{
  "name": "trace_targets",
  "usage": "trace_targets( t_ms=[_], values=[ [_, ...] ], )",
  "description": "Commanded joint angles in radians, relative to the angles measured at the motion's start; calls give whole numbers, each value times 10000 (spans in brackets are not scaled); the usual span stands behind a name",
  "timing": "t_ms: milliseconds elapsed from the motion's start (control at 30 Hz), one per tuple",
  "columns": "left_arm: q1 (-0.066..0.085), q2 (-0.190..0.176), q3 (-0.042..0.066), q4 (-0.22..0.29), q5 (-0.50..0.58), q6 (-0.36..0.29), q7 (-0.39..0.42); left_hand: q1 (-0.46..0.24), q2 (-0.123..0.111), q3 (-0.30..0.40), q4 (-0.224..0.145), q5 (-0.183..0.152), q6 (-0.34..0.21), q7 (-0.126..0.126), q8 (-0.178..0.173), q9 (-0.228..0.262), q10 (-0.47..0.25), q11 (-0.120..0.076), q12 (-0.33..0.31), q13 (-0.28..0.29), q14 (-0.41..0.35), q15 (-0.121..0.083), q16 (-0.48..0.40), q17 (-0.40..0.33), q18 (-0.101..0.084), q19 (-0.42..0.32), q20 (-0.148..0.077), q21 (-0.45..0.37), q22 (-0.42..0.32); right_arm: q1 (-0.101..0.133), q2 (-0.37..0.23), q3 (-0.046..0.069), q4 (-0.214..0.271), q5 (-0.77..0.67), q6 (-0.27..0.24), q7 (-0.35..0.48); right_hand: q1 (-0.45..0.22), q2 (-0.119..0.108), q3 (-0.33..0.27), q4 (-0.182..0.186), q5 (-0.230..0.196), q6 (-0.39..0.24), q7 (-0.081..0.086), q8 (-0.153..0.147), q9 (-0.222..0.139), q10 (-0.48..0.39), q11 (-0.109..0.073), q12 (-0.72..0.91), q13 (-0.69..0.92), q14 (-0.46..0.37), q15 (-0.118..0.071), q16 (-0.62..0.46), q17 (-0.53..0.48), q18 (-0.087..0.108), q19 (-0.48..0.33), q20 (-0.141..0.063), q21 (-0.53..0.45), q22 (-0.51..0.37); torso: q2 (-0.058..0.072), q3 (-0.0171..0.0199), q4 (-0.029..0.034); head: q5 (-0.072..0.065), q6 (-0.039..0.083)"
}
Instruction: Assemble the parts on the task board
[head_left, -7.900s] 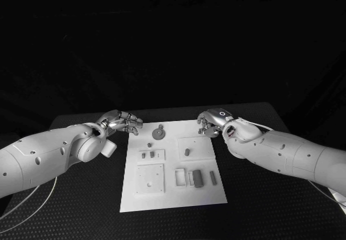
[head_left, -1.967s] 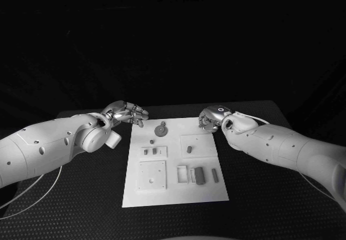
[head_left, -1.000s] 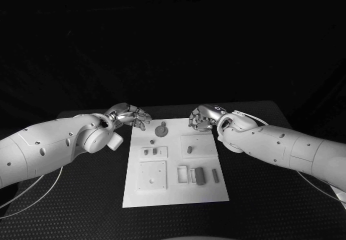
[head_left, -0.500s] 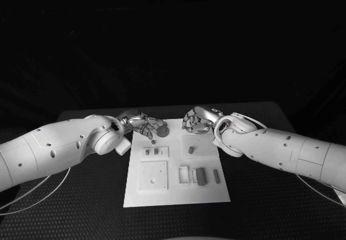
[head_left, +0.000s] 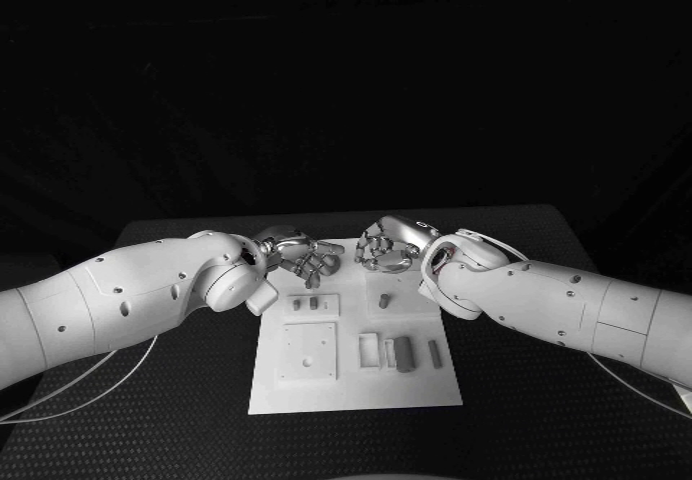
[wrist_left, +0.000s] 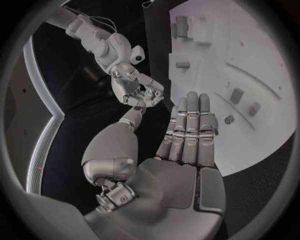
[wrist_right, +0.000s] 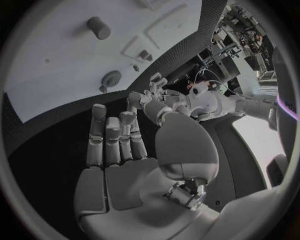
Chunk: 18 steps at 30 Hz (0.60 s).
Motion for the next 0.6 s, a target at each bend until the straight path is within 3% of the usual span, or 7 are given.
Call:
trace_targets(
  t_ms=[33,600],
  values=[
    [15,80,-4,56,-60,362,-249,-18,53,-69,-60,-56,77,3,33,-24,70,11,32,16,12,-20,-44,18,72,-10,-50,-8,-19,-1,25,5,91,122,113,15,19,106,60,-17,33,211,170,89,187,90,10,40,-12,-10,-82,35,-18,132,72,21,32,169,5,2,2,28,-30],
    [17,193,-14,126,-104,311,-344,-9,254,-173,-313,-57,350,-83,50,-77,241,-64,92,53,22,-14,-102,101,66,-2,-42,6,-51,-1,116,6,255,150,208,17,2,116,63,-32,32,206,172,82,195,87,11,43,-19,-14,-88,39,-26,132,71,17,29,167,4,0,1,35,-65]
  ],
)
